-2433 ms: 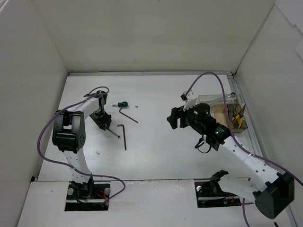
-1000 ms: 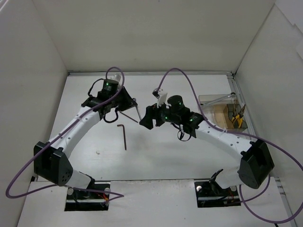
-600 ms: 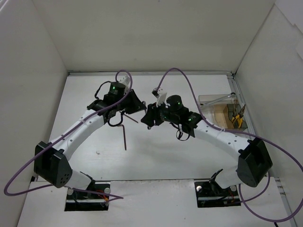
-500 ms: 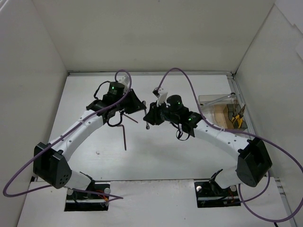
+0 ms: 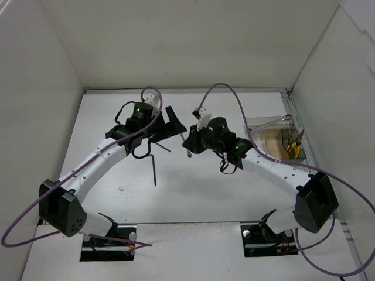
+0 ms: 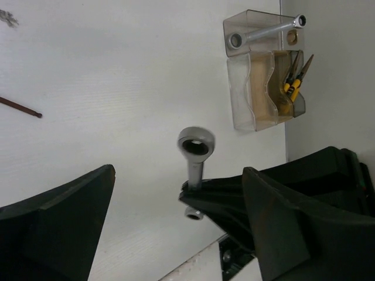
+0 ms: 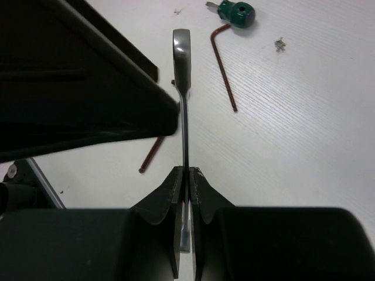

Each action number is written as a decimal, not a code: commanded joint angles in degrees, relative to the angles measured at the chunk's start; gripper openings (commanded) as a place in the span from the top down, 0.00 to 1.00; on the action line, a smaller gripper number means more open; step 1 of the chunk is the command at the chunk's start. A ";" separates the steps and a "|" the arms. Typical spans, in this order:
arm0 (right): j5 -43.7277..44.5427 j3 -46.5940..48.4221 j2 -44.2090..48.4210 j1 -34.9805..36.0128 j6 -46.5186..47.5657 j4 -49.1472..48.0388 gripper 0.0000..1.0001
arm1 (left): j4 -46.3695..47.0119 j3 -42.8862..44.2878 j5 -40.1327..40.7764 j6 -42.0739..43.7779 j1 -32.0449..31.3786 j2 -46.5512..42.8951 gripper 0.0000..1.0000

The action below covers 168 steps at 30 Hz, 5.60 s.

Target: Sort the tools into containers

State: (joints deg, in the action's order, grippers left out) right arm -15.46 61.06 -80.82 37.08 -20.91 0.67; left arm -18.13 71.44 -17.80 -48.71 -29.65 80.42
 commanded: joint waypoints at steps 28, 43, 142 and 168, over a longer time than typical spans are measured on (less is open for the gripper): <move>30.67 3.80 3.14 -34.70 -11.85 16.56 1.00 | -12.90 -6.13 14.20 9.51 11.72 -2.20 0.00; 40.16 13.46 -9.69 -40.15 -44.30 16.38 1.00 | -11.84 -12.38 13.85 11.18 14.00 -7.29 0.00; -0.09 5.38 12.62 -22.41 -9.06 16.12 0.37 | 7.83 -4.90 1.64 15.57 -4.36 -2.99 1.00; -4.13 9.17 8.22 -13.17 -12.40 10.76 0.48 | 13.47 1.86 -3.56 17.33 -12.88 1.49 1.00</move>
State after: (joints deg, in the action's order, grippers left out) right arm -18.59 67.77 -73.03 23.29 -32.91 16.12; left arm -9.37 69.87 -20.95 -32.91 -41.50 83.50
